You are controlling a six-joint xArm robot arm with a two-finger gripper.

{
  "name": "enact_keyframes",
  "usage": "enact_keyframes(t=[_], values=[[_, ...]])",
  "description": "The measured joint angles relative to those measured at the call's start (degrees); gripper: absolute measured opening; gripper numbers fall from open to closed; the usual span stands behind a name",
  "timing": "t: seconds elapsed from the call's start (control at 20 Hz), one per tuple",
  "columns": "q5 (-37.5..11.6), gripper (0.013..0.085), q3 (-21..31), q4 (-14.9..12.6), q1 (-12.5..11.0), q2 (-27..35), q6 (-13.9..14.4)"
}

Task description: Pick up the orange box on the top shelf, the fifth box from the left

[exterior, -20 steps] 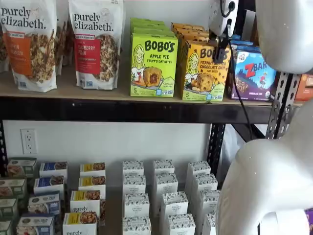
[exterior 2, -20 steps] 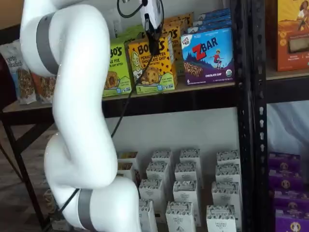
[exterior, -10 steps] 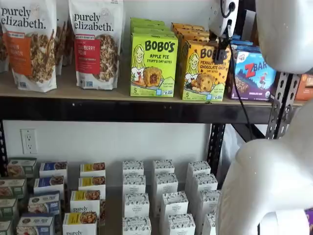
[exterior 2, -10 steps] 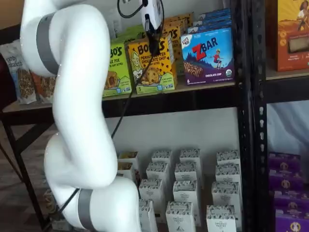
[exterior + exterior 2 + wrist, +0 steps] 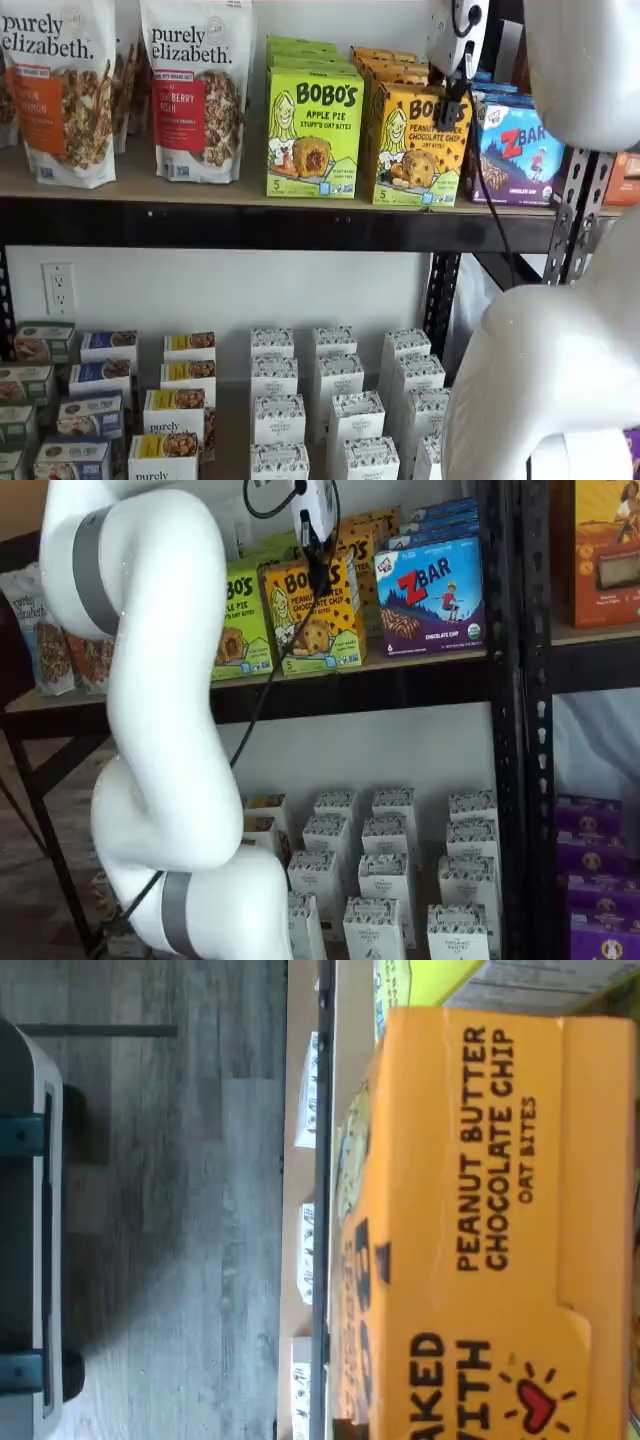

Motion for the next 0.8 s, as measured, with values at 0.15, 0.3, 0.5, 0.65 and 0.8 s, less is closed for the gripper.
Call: enact_keyframes(t=[0.15,0.3,0.5,0.65,0.8], values=[[0.0,0.025,0.0,0.2,-0.1,-0.1,-0.1],[0.1,0.021,-0.1,0.5,-0.3,0.0,-0.2],[1.2,0.017,-1.0,0.5,-0.4,0.4,-0.3],[2.3,0.017,-1.7,0.6,-0.4,0.8,-0.3],[3.1,0.017,-1.9,1.0,-0.4,0.6,-0.2]])
